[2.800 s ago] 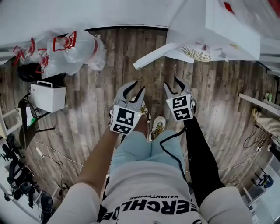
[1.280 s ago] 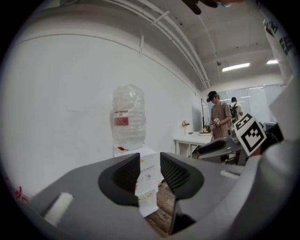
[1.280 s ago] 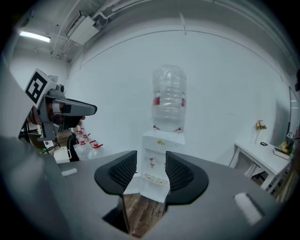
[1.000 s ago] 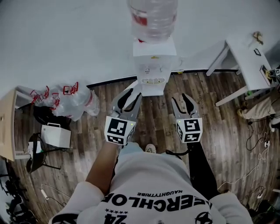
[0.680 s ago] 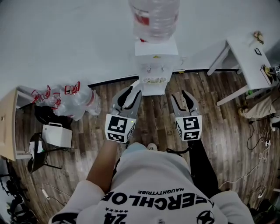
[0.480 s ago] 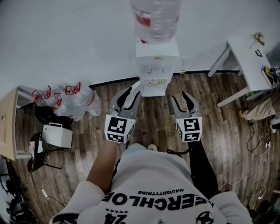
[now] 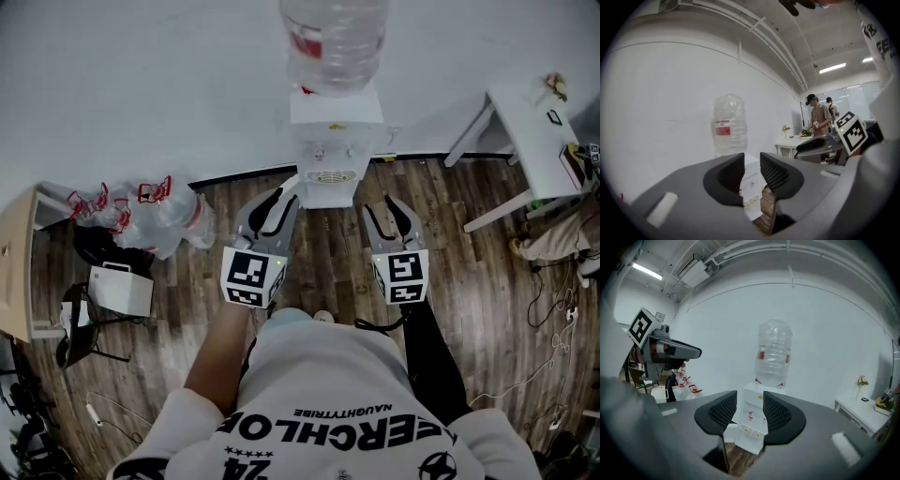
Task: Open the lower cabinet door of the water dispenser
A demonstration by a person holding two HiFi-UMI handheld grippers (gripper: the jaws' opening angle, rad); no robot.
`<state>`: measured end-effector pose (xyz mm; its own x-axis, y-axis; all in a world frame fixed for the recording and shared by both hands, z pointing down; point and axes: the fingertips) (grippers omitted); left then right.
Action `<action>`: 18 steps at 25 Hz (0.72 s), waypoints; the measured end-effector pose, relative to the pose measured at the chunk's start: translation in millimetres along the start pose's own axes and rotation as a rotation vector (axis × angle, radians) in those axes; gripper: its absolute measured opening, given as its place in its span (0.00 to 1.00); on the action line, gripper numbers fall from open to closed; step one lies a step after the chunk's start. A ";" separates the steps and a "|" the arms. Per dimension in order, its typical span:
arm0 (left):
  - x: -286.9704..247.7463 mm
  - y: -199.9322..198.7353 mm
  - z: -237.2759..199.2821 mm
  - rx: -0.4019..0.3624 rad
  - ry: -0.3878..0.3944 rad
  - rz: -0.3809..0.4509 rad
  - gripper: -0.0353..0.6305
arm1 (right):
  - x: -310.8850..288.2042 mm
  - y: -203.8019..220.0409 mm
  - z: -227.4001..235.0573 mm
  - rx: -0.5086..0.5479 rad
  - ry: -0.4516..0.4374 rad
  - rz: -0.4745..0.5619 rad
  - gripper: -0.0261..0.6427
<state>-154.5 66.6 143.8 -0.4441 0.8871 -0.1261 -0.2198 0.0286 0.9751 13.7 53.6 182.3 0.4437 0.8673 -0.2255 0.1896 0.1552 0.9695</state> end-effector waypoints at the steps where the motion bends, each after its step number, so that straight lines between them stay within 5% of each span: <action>1: -0.1 -0.2 -0.2 0.003 -0.003 0.003 0.26 | 0.4 -0.1 -1.2 0.005 -0.002 0.000 0.30; 5: -1.9 -2.2 4.3 0.004 0.003 0.007 0.26 | 2.8 -1.0 -3.6 0.021 -0.018 0.002 0.29; 7: -3.0 -2.6 12.7 -0.012 0.042 0.003 0.17 | 5.7 -2.0 -5.3 0.036 -0.040 0.005 0.29; 9: -3.0 -1.9 21.1 -0.031 0.076 0.000 0.14 | 11.6 -4.4 -8.3 0.039 -0.070 0.021 0.04; 18: 6.9 -6.3 32.3 -0.031 0.078 0.004 0.14 | 28.4 -9.0 -10.7 0.019 -0.093 0.049 0.04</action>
<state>-128.2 87.3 142.7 -0.5110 0.8486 -0.1369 -0.2442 0.0094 0.9697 15.3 81.9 168.2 0.5323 0.8256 -0.1871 0.1818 0.1044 0.9778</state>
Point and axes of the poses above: the fingertips, and each gripper's own axes: x backward along the fingers, z to its right, y out of its underside, and after that the axes turned 4 degrees about -x, right-handed
